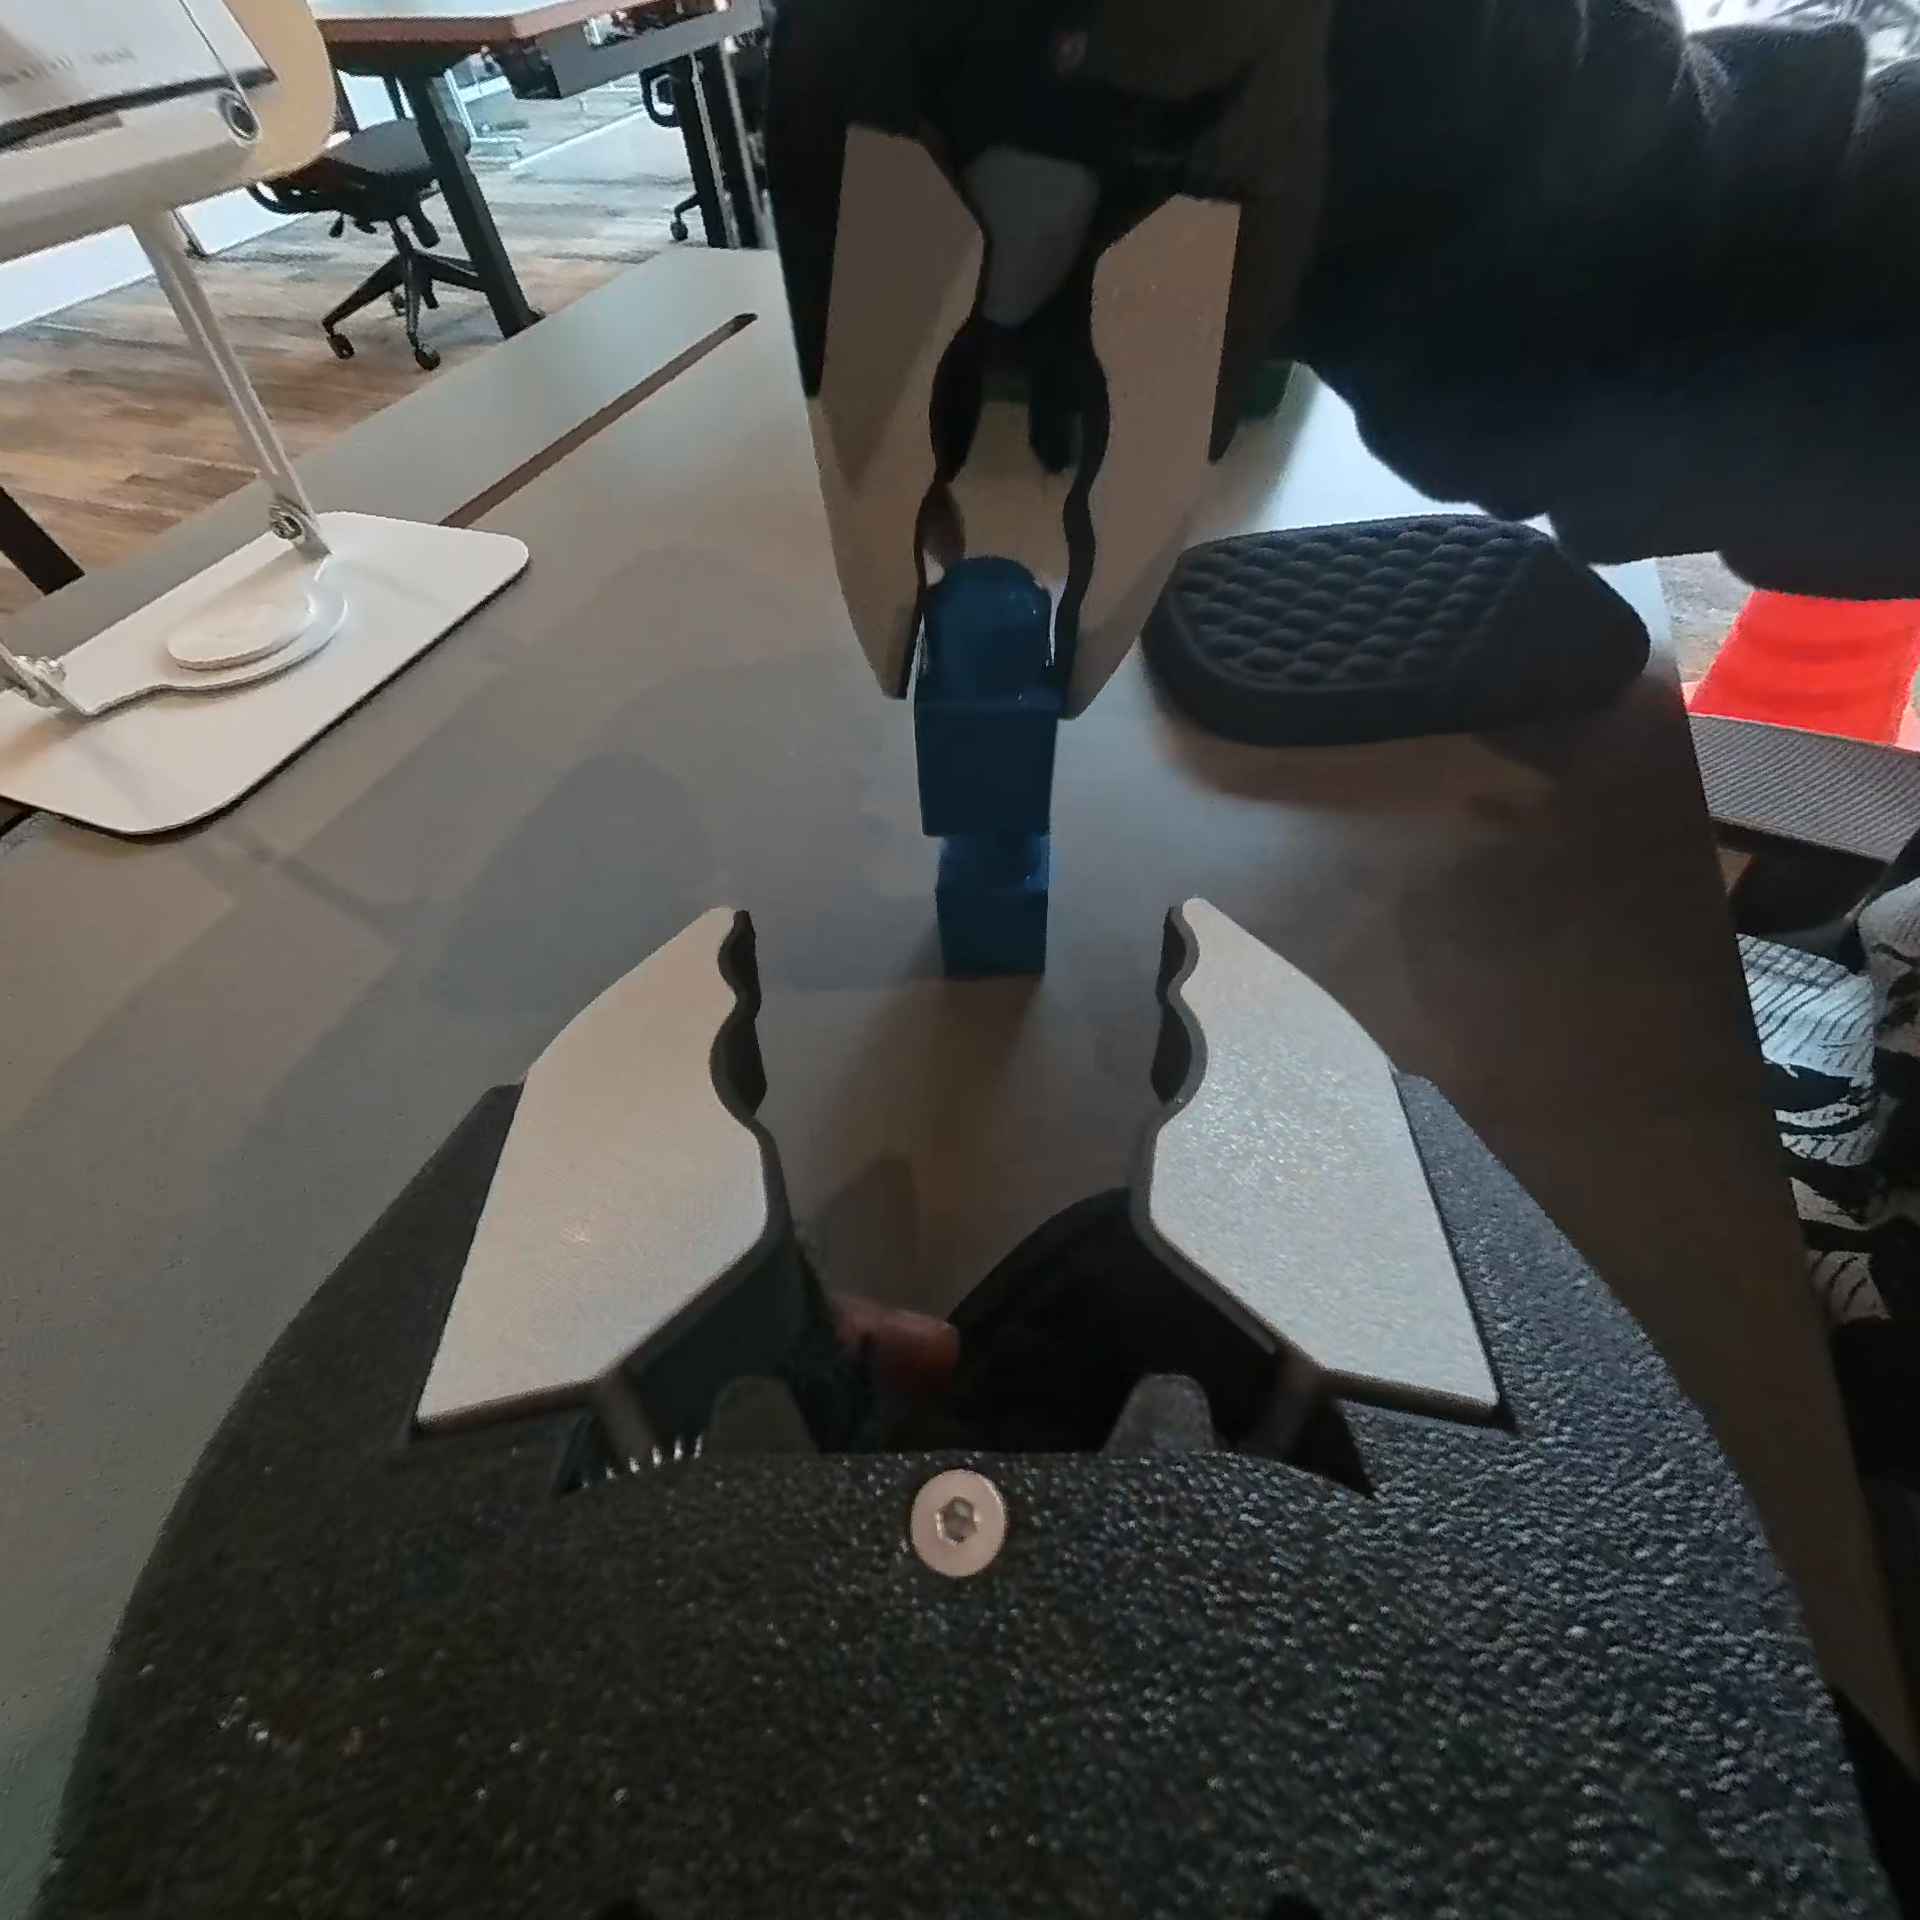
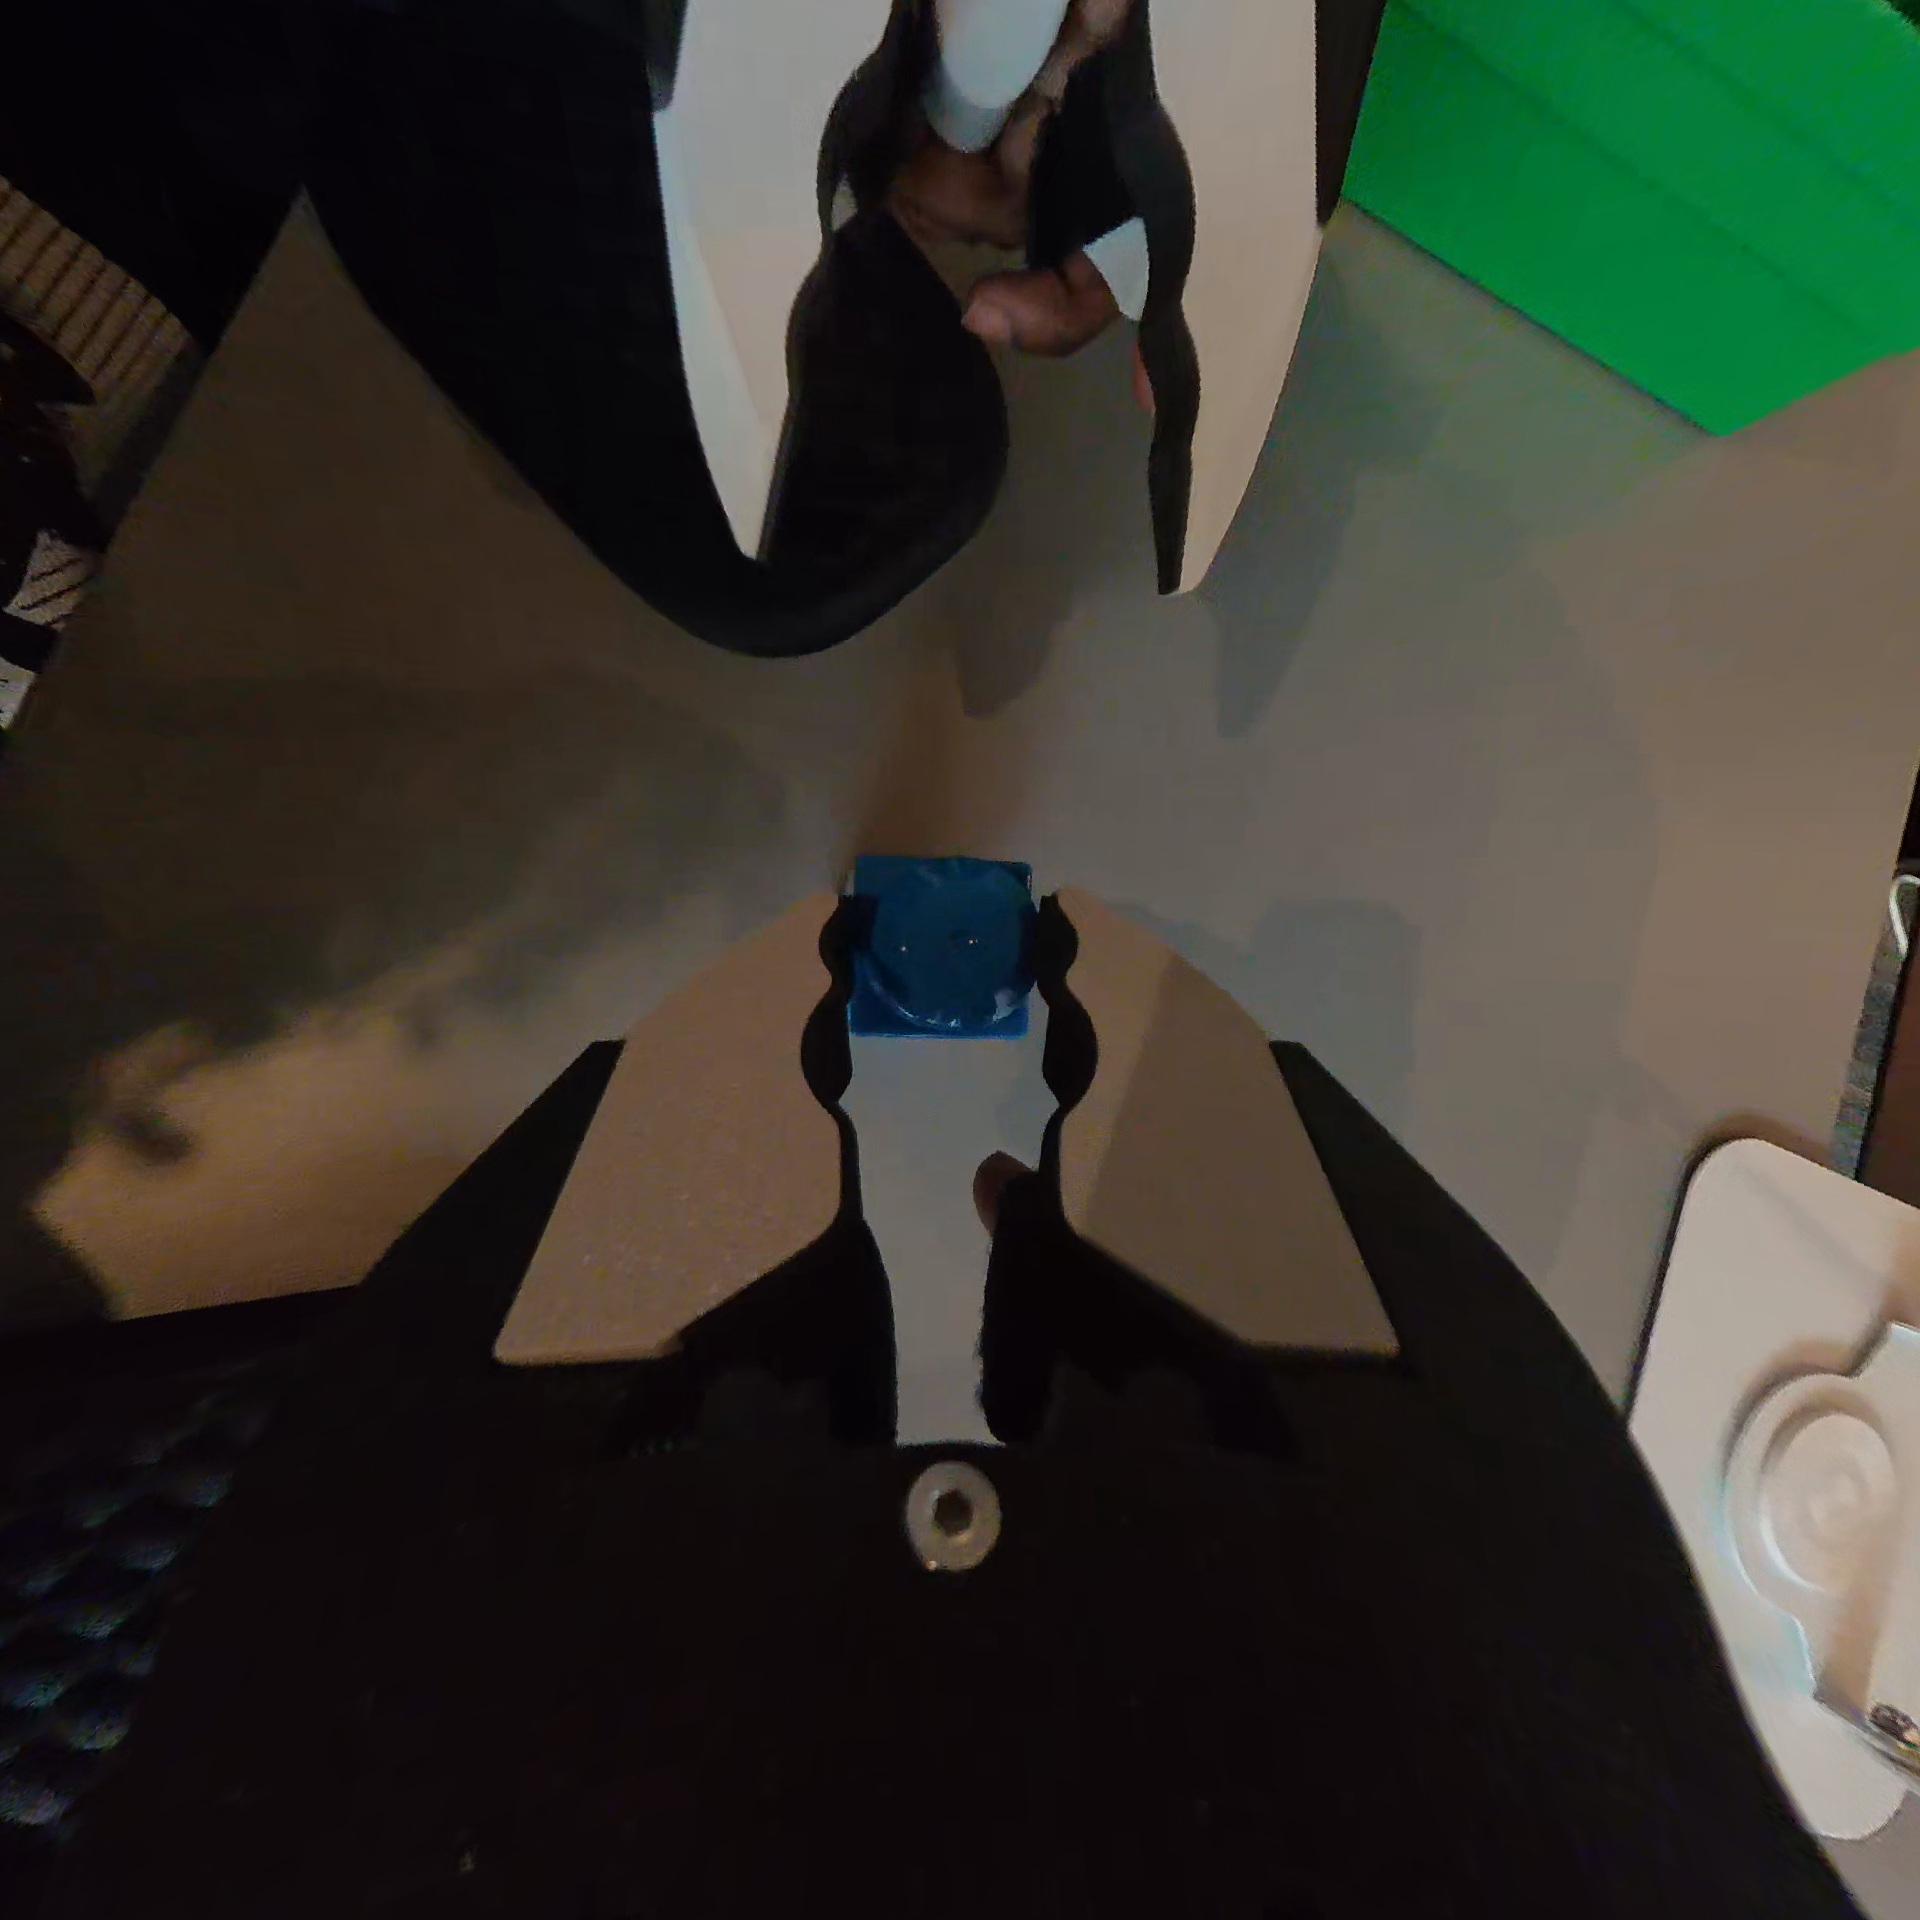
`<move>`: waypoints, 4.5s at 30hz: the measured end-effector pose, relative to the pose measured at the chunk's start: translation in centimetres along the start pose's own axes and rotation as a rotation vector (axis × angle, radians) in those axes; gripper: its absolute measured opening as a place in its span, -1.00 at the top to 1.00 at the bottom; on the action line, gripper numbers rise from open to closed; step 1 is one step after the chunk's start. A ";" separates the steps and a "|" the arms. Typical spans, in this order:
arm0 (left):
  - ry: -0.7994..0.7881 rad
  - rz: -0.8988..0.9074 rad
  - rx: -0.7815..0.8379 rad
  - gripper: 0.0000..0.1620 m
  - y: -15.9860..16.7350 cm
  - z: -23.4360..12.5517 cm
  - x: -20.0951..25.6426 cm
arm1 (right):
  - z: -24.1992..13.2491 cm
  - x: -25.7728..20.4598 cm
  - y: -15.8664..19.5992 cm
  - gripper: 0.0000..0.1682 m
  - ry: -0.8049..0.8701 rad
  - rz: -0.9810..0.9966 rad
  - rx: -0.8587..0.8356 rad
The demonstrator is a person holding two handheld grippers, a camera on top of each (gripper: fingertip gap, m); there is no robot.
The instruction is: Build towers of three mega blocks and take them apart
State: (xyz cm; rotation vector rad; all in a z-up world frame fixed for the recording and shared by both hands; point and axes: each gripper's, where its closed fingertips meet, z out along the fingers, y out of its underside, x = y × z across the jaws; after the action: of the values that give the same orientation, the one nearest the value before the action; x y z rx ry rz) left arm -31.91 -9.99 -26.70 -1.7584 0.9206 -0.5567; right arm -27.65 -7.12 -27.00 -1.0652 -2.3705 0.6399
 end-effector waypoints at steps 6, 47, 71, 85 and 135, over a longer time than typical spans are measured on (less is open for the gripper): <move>-0.008 -0.003 0.010 0.10 -0.1 -0.1 -0.2 | 0.5 0.1 0.4 0.60 0.008 0.033 -0.020; -0.009 0.001 -0.015 0.12 0.3 0.2 -0.2 | 0.6 -1.3 3.0 0.62 0.079 0.314 -0.198; -0.015 0.021 -0.028 0.13 0.5 0.4 -0.2 | 0.6 -3.7 4.8 0.46 0.100 0.331 -0.304; -0.048 -0.010 -0.035 0.13 0.2 -0.3 -0.9 | -7.4 -1.9 2.0 0.16 0.487 0.495 0.184; -0.649 -0.201 -0.414 0.64 9.0 -26.3 -12.3 | -7.9 -2.6 4.2 0.22 0.518 0.533 0.398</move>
State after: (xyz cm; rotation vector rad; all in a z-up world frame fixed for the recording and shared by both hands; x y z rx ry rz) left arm -61.46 -16.83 -24.80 -2.2224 0.4140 0.1115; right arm -19.14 -4.90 -23.83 -1.4651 -1.4477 0.8461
